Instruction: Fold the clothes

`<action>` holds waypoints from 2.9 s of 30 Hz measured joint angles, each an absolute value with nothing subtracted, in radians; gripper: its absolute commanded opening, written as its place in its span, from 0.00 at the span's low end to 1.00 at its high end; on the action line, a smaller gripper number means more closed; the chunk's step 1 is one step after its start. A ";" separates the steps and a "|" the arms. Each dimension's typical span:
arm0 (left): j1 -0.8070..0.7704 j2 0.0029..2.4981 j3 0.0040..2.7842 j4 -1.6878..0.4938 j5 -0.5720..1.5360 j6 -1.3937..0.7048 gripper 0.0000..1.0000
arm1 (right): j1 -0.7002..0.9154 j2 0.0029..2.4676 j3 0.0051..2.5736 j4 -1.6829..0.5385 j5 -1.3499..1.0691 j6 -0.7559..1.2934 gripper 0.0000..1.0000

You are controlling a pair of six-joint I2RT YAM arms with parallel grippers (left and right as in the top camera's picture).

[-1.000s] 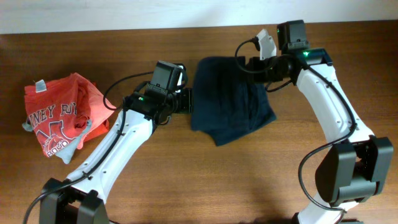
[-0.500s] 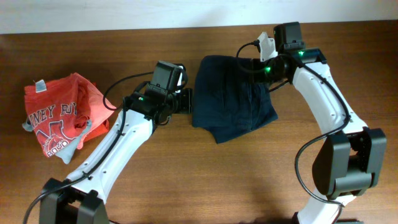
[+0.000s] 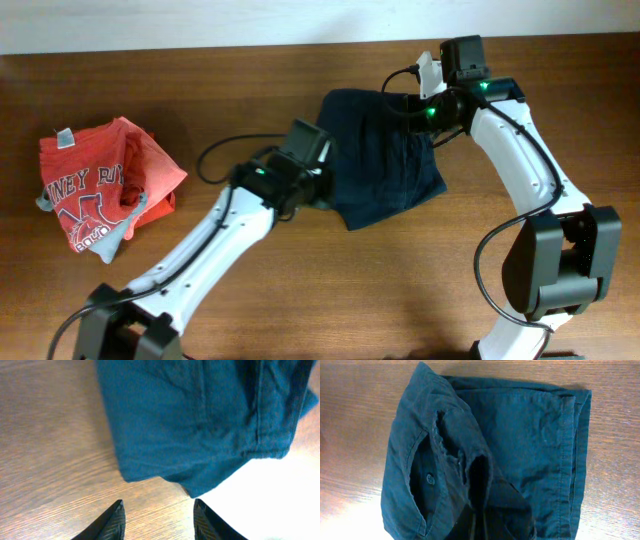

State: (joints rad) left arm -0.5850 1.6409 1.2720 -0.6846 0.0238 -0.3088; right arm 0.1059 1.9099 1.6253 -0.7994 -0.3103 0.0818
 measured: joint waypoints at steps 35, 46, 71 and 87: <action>-0.863 2.022 1.272 -0.439 -0.218 -0.059 0.00 | 0.106 1.911 1.625 -0.830 -0.303 0.081 0.04; -0.864 2.055 1.309 -0.448 -0.234 -0.048 0.01 | 0.102 1.911 1.625 -0.822 -0.303 0.081 0.04; -0.864 2.061 1.320 -0.454 -0.246 -0.047 0.19 | 0.055 1.989 1.627 -0.676 -0.137 0.043 0.61; -0.802 1.794 1.384 -0.600 -0.258 -0.045 0.53 | 0.009 1.995 1.634 -0.841 -0.072 0.038 0.75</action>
State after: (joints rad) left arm -0.8024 1.7943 1.3842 -0.5999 -0.2581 -0.0452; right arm 0.0090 1.9953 1.6337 -0.8413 -0.0723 0.0376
